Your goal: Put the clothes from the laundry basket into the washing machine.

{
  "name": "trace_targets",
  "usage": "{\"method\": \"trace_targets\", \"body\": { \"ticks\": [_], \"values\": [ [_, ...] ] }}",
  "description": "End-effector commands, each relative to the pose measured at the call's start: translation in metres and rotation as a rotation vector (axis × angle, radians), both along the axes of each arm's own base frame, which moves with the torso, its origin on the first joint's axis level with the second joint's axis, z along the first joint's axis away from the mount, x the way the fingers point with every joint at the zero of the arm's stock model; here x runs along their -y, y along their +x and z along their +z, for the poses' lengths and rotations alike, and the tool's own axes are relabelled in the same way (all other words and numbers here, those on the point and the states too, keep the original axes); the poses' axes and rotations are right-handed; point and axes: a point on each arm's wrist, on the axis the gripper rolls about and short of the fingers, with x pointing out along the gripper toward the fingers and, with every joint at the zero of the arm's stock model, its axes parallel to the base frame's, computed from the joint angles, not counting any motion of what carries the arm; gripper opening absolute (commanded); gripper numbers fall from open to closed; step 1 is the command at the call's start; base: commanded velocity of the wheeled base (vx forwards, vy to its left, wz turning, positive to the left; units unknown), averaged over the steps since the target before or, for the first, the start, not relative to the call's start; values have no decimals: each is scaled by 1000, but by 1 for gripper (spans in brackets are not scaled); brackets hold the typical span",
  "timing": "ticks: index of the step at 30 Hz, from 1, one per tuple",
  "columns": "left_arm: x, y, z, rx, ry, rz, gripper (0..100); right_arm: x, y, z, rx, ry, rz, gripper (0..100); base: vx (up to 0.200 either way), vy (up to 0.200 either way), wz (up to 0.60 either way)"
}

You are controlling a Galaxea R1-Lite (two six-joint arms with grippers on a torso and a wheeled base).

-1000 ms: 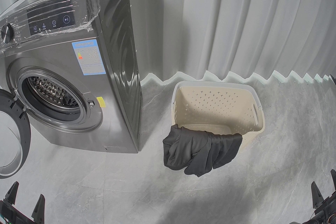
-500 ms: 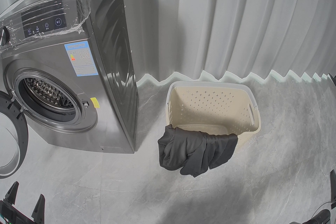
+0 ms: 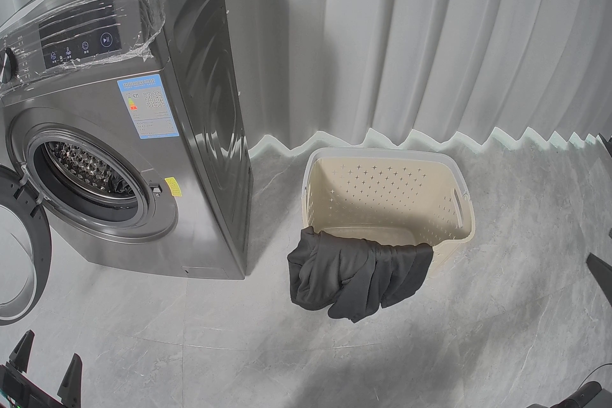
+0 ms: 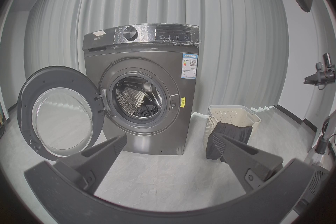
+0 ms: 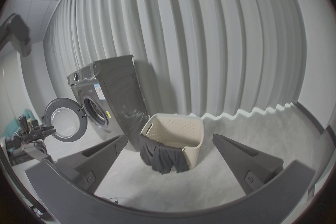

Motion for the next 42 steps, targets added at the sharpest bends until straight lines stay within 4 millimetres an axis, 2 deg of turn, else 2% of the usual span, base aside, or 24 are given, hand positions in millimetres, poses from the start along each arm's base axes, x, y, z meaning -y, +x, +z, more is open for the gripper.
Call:
{"method": "trace_targets", "body": {
  "ticks": [1, 3, 4, 5, 7, 9, 10, 12, 19, 26, 31, 42],
  "values": [
    [0, 0, -5, 0, 3, -1, 100, -22, 113, -30, -373, 21, 156, 100, 0, 0, 0],
    [0, 0, -5, -1, 1, -1, 100, -28, 132, -38, -398, 30, 166, 100, 0, 0, 0],
    [0, 0, -5, 0, 1, -1, 100, -28, 133, -39, -399, 33, 165, 100, 0, 0, 0],
    [0, 0, -5, 0, 3, -1, 100, -32, 154, -50, -407, 54, 158, 100, 0, 0, 0],
    [0, 0, -5, -1, 3, -1, 100, -37, 169, -62, -412, 51, 149, 100, 0, 0, 0],
    [0, 0, -5, 0, 4, -1, 100, -40, 173, -65, -410, 47, 141, 100, 0, 0, 0],
    [0, 0, -5, 0, 6, -1, 100, -46, 183, -75, -412, 32, 120, 100, 0, 0, 0],
    [0, 0, -5, -1, 6, -1, 100, -52, 190, -85, -439, 21, 109, 100, 0, 0, 0],
    [0, 0, -5, 0, 6, -1, 100, -63, 205, -108, -537, 16, 109, 100, 0, 0, 0],
    [0, 0, -5, 0, 6, -2, 100, -68, 223, -128, -549, 14, 76, 100, 0, 0, 0],
    [0, 0, -5, 0, 6, -4, 100, -69, 228, -144, -589, 8, 70, 100, 0, 0, 0],
    [0, 0, -5, 2, 3, -4, 100, -75, 224, -149, -614, -2, 90, 100, 0, 0, 0]
  ]
}}
